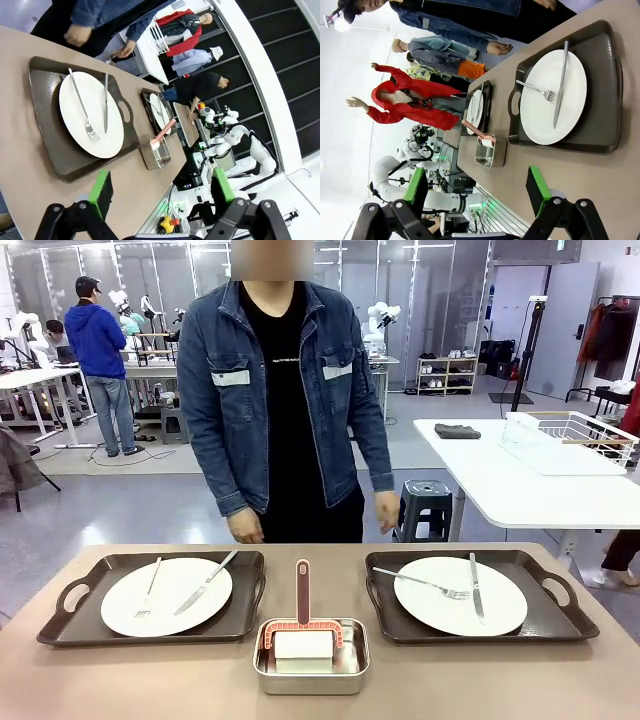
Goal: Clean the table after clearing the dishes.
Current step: When the left (or right) Handle tray is removed, use the left hand (or right hand) to clean the left (or right) side of the table with the Lint Roller.
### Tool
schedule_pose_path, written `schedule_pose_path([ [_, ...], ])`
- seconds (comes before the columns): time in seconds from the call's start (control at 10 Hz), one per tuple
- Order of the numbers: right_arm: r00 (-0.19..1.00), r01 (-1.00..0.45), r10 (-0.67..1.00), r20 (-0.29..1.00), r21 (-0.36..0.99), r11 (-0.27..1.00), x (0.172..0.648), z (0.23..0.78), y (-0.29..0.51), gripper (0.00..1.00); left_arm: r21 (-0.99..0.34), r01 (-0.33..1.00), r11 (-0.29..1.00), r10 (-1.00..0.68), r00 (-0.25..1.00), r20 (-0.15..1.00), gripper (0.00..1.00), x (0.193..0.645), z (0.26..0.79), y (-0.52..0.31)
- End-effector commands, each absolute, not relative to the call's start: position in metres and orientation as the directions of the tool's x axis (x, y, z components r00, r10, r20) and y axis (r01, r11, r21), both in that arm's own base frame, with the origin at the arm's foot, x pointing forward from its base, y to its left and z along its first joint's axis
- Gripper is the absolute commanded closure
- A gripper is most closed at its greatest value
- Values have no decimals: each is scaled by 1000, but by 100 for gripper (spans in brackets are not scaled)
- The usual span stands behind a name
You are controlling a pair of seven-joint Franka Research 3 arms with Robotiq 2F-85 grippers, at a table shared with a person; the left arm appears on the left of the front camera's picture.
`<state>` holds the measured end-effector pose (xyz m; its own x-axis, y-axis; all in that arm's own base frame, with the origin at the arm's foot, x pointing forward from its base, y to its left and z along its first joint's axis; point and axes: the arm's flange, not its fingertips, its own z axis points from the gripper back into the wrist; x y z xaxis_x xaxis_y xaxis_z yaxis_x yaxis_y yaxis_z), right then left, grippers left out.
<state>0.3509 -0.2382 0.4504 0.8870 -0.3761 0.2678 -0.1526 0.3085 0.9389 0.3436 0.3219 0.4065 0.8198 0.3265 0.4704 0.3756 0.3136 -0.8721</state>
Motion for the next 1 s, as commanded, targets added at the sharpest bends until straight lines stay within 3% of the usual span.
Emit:
schedule_pose_path([
  [0.0,887,-156,-377,266,942,297,350,451,-239,0,-877,378,295,327,823,465,0,342,405,321],
  [0.9,887,-156,-377,266,942,297,350,451,-239,0,-877,378,295,327,823,465,0,342,405,321],
])
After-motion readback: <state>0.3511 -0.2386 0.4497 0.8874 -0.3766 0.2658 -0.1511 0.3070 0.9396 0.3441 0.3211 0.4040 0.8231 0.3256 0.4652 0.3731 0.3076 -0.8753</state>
